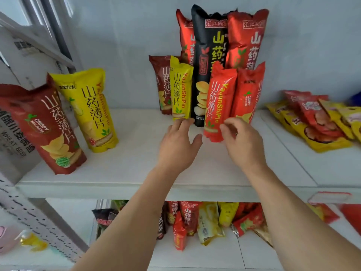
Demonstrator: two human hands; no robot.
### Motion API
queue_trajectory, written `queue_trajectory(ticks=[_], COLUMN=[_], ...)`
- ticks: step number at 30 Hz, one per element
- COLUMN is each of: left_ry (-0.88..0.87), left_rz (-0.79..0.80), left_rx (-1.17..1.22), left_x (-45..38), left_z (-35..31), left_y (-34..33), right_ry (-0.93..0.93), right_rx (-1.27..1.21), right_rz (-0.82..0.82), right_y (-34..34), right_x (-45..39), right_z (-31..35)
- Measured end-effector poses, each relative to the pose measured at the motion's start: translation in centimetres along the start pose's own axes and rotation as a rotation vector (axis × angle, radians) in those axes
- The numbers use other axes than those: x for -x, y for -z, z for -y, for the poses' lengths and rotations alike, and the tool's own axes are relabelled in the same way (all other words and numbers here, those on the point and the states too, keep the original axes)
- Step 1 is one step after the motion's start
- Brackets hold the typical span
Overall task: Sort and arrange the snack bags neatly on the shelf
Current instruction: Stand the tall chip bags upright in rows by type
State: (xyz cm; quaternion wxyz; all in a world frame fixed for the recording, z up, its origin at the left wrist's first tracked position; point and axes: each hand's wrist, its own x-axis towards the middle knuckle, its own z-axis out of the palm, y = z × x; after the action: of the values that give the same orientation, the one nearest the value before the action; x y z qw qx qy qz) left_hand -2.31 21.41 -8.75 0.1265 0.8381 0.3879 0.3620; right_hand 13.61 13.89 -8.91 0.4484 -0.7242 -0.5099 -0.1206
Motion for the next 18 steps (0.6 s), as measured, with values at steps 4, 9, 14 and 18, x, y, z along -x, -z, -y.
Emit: queue_trajectory(ticks=[4,9,14,18], left_ry=[0.084,0.220,0.274,0.274], left_rz=[0.077,0.088,0.038,0.033], left_rx=[0.265,0.481,0.594,0.642], left_x=[-2.0,-4.2,-5.8,-6.7], left_z=[-2.0,-3.5,-4.7,-5.0], left_y=[-2.3,-4.7,-6.2,-7.0], right_ry=[-0.144,-0.329,-0.293,-0.272], right_rx=[-0.094,-0.250,-0.427,-0.512], right_rz=[-0.145,0.006,0.160,0.190], right_y=[1.3,1.7,1.3,0.4], right_x=[-1.3,-3.6,-4.2,-4.3], right_z=[-3.7,-6.8,-8.2,-9.5])
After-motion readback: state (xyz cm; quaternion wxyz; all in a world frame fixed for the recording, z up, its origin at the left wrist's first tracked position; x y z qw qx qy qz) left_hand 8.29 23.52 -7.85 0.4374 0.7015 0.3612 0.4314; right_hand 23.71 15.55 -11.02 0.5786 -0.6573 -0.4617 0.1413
